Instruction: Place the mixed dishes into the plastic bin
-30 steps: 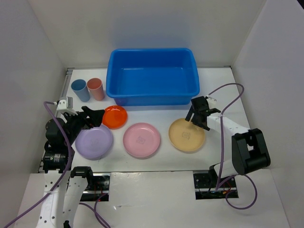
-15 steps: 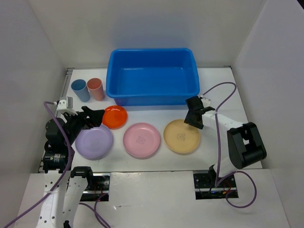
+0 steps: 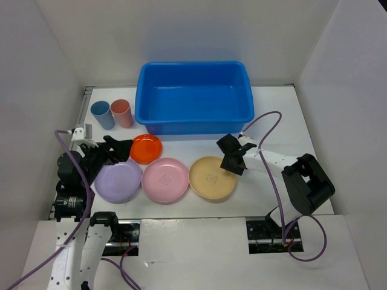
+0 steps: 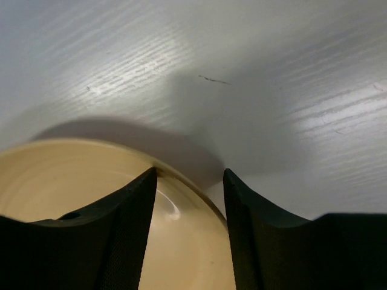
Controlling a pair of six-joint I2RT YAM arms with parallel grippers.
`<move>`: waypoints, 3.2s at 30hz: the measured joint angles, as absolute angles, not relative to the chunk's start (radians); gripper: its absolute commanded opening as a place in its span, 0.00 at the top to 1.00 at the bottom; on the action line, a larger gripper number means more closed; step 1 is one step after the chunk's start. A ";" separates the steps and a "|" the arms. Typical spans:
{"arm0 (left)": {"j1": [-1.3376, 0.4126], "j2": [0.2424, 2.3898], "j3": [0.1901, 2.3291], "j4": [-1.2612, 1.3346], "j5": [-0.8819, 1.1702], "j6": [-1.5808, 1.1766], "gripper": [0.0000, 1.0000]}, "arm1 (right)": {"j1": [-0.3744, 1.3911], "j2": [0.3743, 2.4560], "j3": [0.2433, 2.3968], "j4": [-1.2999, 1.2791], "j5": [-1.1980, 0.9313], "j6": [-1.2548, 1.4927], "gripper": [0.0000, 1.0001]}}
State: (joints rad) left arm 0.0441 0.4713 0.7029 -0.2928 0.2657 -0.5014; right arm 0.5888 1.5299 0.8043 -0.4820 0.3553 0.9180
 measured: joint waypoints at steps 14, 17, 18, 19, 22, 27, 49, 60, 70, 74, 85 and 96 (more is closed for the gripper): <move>0.044 0.463 0.703 -0.292 0.266 -0.501 0.00 | 0.621 1.485 0.802 -0.529 0.375 1.015 1.00; 0.044 0.463 0.703 -0.292 0.266 -0.501 0.00 | 0.638 1.463 0.802 -0.562 0.367 1.024 1.00; 0.044 0.463 0.703 -0.292 0.266 -0.501 0.00 | 0.643 1.443 0.800 -0.575 0.365 1.024 1.00; 0.044 0.463 0.703 -0.293 0.266 -0.501 0.00 | 0.648 1.413 0.798 -0.593 0.357 1.024 1.00; 0.044 0.463 0.703 -0.292 0.266 -0.501 0.00 | 0.658 1.305 0.790 -0.627 0.329 1.022 1.00; 0.044 0.463 0.703 -0.292 0.266 -0.501 0.00 | 0.670 1.085 0.778 -0.702 0.259 1.008 1.00; 0.044 0.470 0.703 -0.286 0.278 -0.501 0.00 | 0.421 1.401 1.394 -0.587 -0.046 0.788 1.00; 0.044 0.482 0.702 -0.284 0.294 -0.501 0.00 | 0.240 2.041 1.869 -0.464 -0.091 0.738 1.00; 0.044 0.482 0.702 -0.284 0.294 -0.501 0.00 | 0.230 2.365 2.111 -0.557 -0.034 0.712 1.00; 0.044 0.482 0.702 -0.284 0.294 -0.501 0.00 | 0.230 2.376 2.121 -0.573 0.001 0.711 1.00; 0.044 0.482 0.702 -0.284 0.294 -0.501 0.00 | 0.230 2.376 2.120 -0.585 0.052 0.706 0.75; 0.044 0.490 0.702 -0.285 0.294 -0.501 0.00 | 0.265 2.312 2.229 -0.694 0.093 0.669 0.30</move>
